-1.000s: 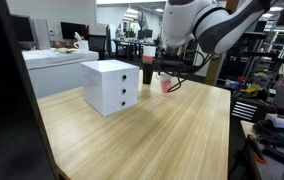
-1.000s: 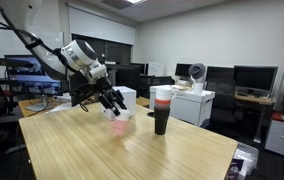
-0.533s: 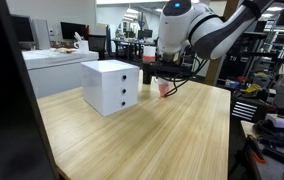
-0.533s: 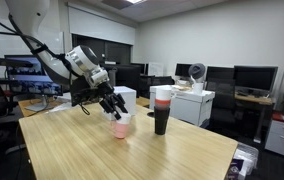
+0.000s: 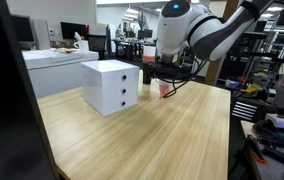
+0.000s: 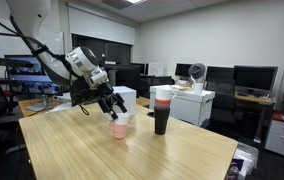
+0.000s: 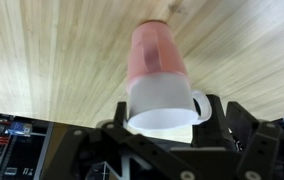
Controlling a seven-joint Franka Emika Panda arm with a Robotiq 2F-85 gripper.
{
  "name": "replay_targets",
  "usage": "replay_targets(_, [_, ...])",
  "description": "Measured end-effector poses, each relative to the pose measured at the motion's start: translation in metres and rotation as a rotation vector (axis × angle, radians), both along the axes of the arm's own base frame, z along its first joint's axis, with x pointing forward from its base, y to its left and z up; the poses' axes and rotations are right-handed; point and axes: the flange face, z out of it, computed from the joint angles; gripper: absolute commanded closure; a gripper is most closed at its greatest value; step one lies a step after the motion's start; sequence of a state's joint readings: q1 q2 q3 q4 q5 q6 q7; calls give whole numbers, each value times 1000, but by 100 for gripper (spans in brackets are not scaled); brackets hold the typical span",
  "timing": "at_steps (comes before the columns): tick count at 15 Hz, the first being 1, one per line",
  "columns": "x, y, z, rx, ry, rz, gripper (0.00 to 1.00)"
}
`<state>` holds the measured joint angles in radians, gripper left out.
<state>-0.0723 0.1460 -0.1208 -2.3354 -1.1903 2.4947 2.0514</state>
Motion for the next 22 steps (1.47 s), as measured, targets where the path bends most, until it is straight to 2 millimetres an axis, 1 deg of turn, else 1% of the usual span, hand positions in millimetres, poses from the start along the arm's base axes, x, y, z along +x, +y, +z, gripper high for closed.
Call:
replay_targets(17, [0, 0, 0, 0, 0, 0, 0])
replay_targets(19, [1, 3, 1, 1, -1, 7, 0])
replay_targets(22, [4, 15, 11, 29, -6, 39, 0])
